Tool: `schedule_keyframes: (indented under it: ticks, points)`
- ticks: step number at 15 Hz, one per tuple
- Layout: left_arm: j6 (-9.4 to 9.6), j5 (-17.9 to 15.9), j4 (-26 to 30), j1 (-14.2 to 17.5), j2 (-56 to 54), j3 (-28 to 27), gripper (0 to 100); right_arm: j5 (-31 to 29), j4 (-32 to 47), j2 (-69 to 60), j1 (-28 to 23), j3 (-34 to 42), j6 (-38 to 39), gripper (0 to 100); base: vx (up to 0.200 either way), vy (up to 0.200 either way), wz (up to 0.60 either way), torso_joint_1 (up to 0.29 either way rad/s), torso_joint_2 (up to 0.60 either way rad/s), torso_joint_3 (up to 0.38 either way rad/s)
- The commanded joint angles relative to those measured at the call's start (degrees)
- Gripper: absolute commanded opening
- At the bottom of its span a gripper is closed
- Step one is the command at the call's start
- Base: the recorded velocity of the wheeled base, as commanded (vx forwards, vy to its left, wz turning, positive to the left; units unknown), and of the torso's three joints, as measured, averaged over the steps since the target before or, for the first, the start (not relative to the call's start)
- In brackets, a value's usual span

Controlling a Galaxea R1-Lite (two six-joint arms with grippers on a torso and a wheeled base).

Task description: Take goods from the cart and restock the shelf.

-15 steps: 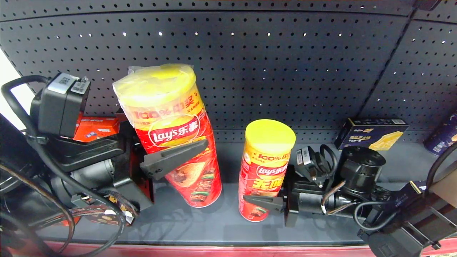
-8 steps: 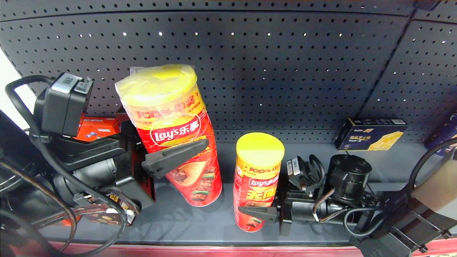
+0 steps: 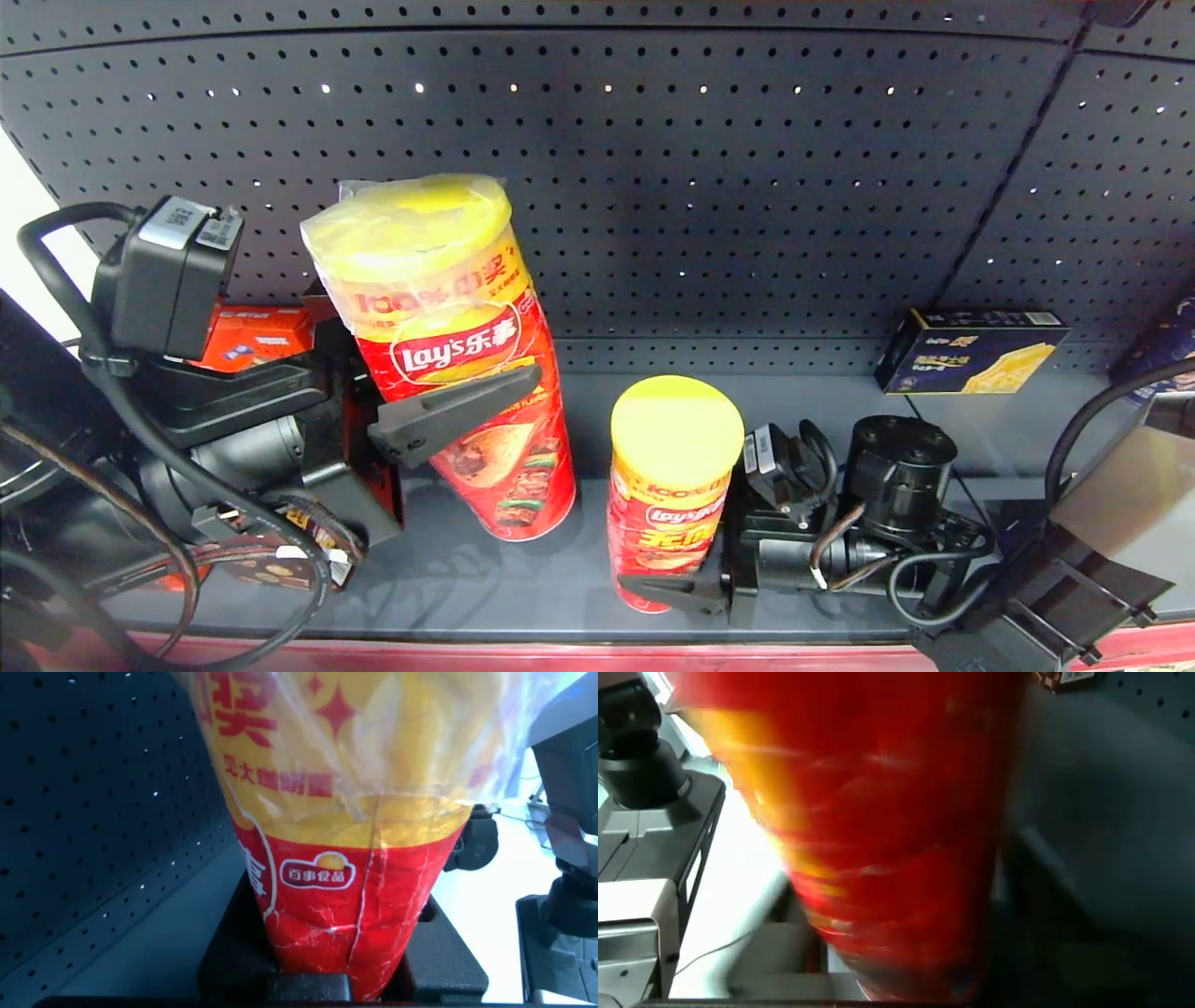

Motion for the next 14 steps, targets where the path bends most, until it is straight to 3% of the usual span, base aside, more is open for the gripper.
schedule_keyframes:
  ticks: [1,8,11,12,14]
  points:
    - [-0.01,-0.03,-0.04,0.09,0.0,0.02,0,0.0,-0.02,-0.9,-0.36,0.62,-0.03,100,0.0,0.0,0.0,0.0,0.0,0.0]
    - [-0.01,-0.03,-0.04,0.09,-0.08,-0.07,0,0.0,0.69,-19.09,-5.29,11.96,0.05,100,0.0,0.0,0.0,0.0,0.0,0.0]
    - [-0.01,-0.03,-0.04,0.09,-0.26,0.02,0,0.0,0.86,-31.13,-11.96,20.92,0.58,100,0.0,0.0,0.0,0.0,0.0,0.0]
    - [-0.01,-0.03,-0.04,0.09,-0.26,0.02,0,0.0,0.86,-31.13,-11.96,20.92,0.58,100,0.0,0.0,0.0,0.0,0.0,0.0]
    - [-0.01,0.15,-0.04,0.17,-0.35,0.11,0,-1.58,0.86,-40.63,-19.96,28.22,4.27,100,0.0,0.0,0.0,0.0,0.0,0.0]
